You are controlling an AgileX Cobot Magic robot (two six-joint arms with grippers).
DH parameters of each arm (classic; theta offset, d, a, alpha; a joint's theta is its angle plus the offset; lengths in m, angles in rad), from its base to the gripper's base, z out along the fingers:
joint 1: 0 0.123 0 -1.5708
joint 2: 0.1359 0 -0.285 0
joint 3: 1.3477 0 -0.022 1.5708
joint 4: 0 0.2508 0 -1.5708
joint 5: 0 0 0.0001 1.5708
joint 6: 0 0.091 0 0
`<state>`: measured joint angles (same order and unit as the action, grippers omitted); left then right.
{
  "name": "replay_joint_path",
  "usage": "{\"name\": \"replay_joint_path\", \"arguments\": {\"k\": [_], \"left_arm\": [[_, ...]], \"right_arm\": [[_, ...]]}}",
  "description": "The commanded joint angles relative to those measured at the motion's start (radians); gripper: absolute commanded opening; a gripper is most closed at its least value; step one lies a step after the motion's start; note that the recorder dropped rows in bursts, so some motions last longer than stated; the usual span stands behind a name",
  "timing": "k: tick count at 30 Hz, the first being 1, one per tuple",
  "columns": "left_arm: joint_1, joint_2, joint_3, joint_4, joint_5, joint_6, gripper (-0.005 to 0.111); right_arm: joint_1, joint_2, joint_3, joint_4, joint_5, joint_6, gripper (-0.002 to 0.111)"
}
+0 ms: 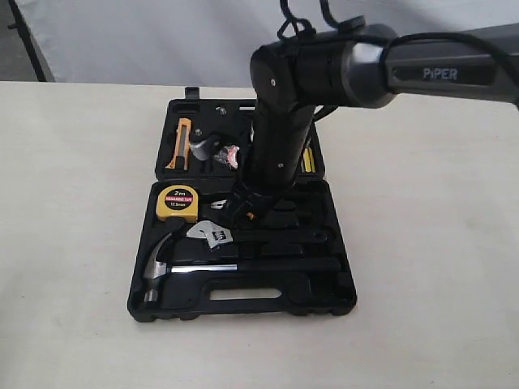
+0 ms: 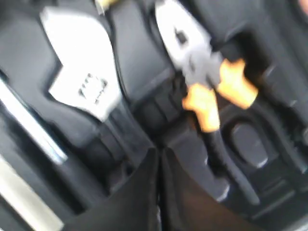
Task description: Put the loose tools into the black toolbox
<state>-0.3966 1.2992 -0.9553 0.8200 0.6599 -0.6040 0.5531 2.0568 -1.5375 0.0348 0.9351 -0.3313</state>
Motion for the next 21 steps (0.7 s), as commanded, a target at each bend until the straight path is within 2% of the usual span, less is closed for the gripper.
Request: {"name": "replay_joint_path", "arguments": {"k": [1, 9, 15, 21], "left_arm": [[0.003, -0.008, 0.009, -0.014, -0.017, -0.01, 0.001], [0.003, -0.008, 0.009, -0.014, -0.017, -0.01, 0.001], [0.003, -0.008, 0.009, -0.014, -0.017, -0.01, 0.001], [0.003, -0.008, 0.009, -0.014, -0.017, -0.01, 0.001]], "right_arm": [[-0.004, 0.004, -0.006, 0.112, -0.029, 0.004, 0.0], [-0.004, 0.09, -0.006, 0.147, -0.052, 0.006, 0.0], [-0.011, -0.003, -0.008, 0.125, -0.042, 0.081, 0.0], [-0.112, -0.111, 0.011, 0.122, 0.052, 0.204, 0.0]]}}
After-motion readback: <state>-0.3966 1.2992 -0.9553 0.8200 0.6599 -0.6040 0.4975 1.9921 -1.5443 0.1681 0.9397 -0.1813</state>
